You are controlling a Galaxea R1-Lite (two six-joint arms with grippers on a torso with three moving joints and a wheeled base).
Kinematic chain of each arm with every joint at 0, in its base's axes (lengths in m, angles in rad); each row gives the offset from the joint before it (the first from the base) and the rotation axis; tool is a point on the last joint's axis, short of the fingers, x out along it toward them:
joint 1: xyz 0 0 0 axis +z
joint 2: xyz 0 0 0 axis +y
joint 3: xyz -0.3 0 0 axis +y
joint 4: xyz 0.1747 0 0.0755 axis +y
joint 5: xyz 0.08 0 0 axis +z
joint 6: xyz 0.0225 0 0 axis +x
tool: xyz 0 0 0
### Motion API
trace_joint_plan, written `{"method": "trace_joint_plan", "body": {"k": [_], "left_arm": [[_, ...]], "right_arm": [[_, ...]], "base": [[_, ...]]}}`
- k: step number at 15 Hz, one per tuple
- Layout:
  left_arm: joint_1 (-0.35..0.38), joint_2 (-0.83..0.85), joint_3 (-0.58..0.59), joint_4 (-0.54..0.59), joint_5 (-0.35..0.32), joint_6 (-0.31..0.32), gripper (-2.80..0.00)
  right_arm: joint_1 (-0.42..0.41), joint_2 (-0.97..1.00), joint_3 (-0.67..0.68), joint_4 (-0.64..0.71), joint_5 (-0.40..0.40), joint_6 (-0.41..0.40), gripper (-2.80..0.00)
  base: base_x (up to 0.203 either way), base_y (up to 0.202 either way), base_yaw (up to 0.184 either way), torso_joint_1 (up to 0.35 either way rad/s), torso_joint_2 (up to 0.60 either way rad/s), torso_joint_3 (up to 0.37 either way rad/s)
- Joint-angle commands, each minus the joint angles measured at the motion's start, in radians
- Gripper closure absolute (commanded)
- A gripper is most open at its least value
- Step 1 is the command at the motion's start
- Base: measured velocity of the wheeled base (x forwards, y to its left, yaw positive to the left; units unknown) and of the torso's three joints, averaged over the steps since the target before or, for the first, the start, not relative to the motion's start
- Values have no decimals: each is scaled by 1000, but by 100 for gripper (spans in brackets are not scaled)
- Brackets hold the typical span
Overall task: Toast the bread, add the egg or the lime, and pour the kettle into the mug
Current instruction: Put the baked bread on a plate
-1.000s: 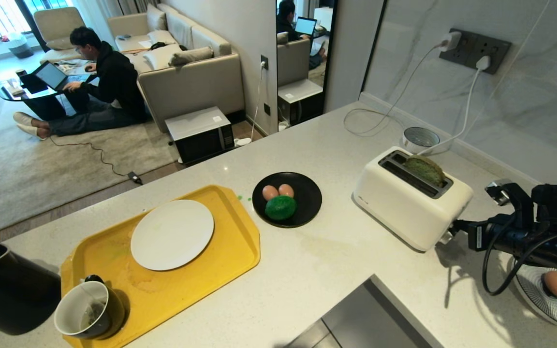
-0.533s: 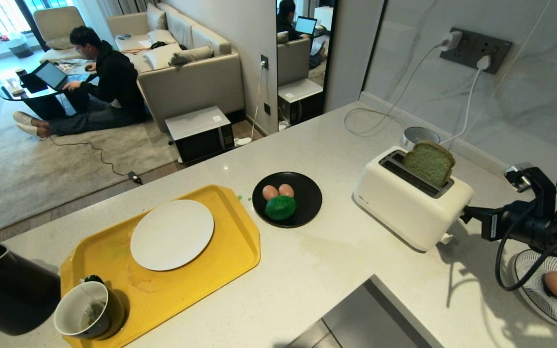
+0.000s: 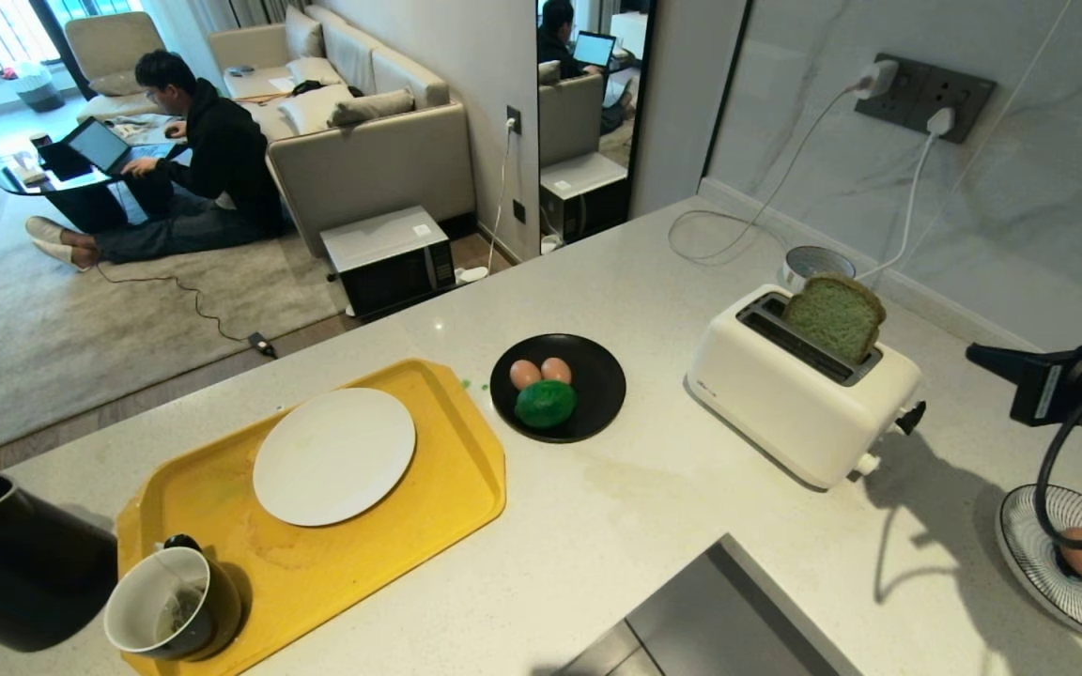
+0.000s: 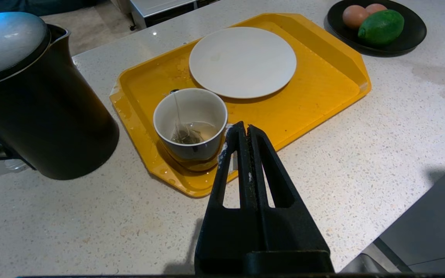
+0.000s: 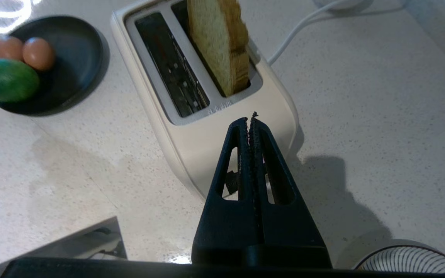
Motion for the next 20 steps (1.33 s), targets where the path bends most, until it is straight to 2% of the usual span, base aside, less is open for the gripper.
{"method": "trace_joint_plan", "body": {"k": [1, 5, 7, 11, 17, 18, 20], "left_arm": [[2, -1, 0, 0, 0, 0, 0], [2, -1, 0, 0, 0, 0, 0], [2, -1, 0, 0, 0, 0, 0], [0, -1, 0, 0, 0, 0, 0], [2, -1, 0, 0, 0, 0, 0], [1, -1, 0, 0, 0, 0, 0], [2, -1, 0, 0, 0, 0, 0]], "right_arm": [[-6, -166, -22, 91, 21, 13, 0], [-7, -371, -75, 388, 131, 29, 0], [-6, -454, -83, 491, 181, 30, 0], [-6, -619, -79, 657, 216, 30, 0], [-5, -661, -72, 789, 203, 3, 0], [-5, -660, -69, 803, 179, 3, 0], [-5, -648, -44, 789, 50, -15, 0]], "base": [[0, 0, 0, 0, 0, 0], [0, 0, 0, 0, 0, 0], [0, 0, 0, 0, 0, 0], [0, 0, 0, 0, 0, 0], [0, 0, 0, 0, 0, 0], [0, 0, 0, 0, 0, 0], [0, 0, 0, 0, 0, 0]]}}
